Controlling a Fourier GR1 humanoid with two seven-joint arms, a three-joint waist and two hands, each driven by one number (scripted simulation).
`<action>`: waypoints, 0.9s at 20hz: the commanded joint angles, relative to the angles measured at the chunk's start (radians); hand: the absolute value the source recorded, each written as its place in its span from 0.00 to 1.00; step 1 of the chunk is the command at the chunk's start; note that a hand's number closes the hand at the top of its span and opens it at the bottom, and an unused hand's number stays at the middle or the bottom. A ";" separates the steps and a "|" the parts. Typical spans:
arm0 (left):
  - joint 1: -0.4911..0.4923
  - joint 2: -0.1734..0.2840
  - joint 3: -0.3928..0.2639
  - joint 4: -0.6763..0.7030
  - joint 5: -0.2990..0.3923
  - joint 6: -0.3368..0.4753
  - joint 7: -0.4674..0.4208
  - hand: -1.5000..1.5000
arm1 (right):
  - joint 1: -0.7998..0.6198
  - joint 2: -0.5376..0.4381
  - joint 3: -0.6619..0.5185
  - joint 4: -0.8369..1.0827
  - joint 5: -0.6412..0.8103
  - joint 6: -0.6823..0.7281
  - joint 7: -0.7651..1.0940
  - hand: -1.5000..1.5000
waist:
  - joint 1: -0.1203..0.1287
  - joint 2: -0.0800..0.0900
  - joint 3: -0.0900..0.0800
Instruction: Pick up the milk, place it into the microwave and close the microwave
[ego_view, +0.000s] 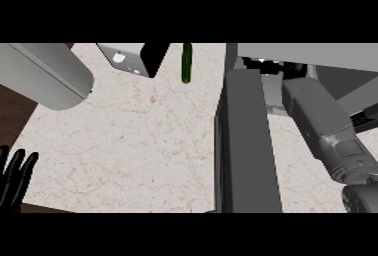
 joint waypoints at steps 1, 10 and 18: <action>-0.021 0.001 -0.015 0.004 -0.033 0.002 -0.006 0.00 | -0.022 -0.040 0.071 0.041 0.092 -0.140 0.016 0.00 | 0.020 0.008 -0.003; -0.057 0.009 -0.044 0.029 -0.081 0.002 0.003 0.00 | -0.043 -0.011 0.086 0.075 0.122 -0.275 0.033 0.00 | 0.048 0.024 0.000; -0.087 -0.015 -0.087 0.037 -0.113 0.023 0.019 0.00 | -0.063 0.026 0.031 0.090 0.059 -0.027 0.067 0.00 | 0.031 0.015 0.004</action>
